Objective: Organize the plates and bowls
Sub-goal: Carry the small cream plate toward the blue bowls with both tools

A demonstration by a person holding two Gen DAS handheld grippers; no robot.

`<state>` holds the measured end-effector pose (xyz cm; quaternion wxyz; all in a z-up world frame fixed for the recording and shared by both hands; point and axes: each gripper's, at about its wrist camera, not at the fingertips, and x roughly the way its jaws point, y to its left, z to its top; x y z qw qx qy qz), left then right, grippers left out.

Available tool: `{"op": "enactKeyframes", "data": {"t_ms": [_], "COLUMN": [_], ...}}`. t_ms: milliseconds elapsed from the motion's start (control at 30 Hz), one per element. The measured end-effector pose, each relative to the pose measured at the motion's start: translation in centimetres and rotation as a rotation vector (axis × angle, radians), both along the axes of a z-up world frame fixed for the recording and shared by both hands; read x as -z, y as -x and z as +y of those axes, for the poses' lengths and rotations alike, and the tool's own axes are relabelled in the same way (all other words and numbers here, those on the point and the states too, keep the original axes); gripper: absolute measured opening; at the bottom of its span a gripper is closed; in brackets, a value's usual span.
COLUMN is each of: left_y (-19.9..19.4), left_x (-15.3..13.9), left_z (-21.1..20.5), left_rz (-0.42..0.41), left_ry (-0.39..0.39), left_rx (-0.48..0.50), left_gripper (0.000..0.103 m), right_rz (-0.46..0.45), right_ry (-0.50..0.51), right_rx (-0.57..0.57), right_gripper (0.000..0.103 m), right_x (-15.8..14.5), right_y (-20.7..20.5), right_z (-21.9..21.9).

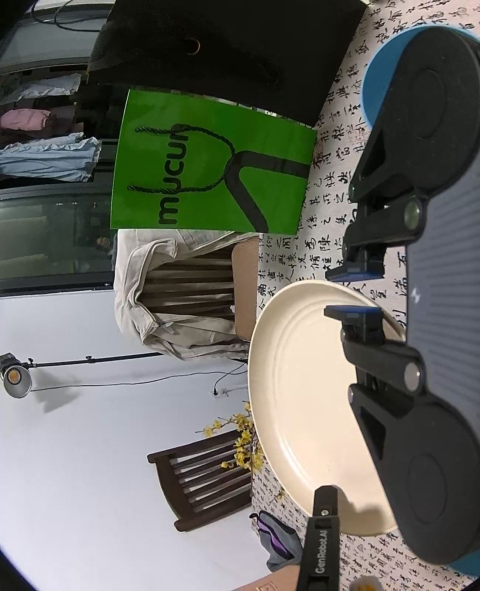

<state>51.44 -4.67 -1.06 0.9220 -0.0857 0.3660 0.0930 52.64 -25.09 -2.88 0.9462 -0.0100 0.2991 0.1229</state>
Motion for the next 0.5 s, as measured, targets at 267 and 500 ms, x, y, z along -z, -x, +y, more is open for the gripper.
{"op": "enactKeyframes", "data": {"t_ms": [267, 500], "left_y": [2.5, 4.8], "left_x": [-0.8, -1.5], "left_z": [0.5, 0.8], "left_rz": [-0.021, -0.044], "left_ry": [0.022, 0.012], "left_rx": [0.005, 0.001], "left_gripper": [0.019, 0.019], "right_rz": [-0.015, -0.018], "right_ry": [0.001, -0.008], "right_rx": [0.002, 0.004], "right_gripper": [0.013, 0.013], "right_x": [-1.1, -1.4], "right_y": [2.5, 4.6], "right_z": [0.2, 0.6]}}
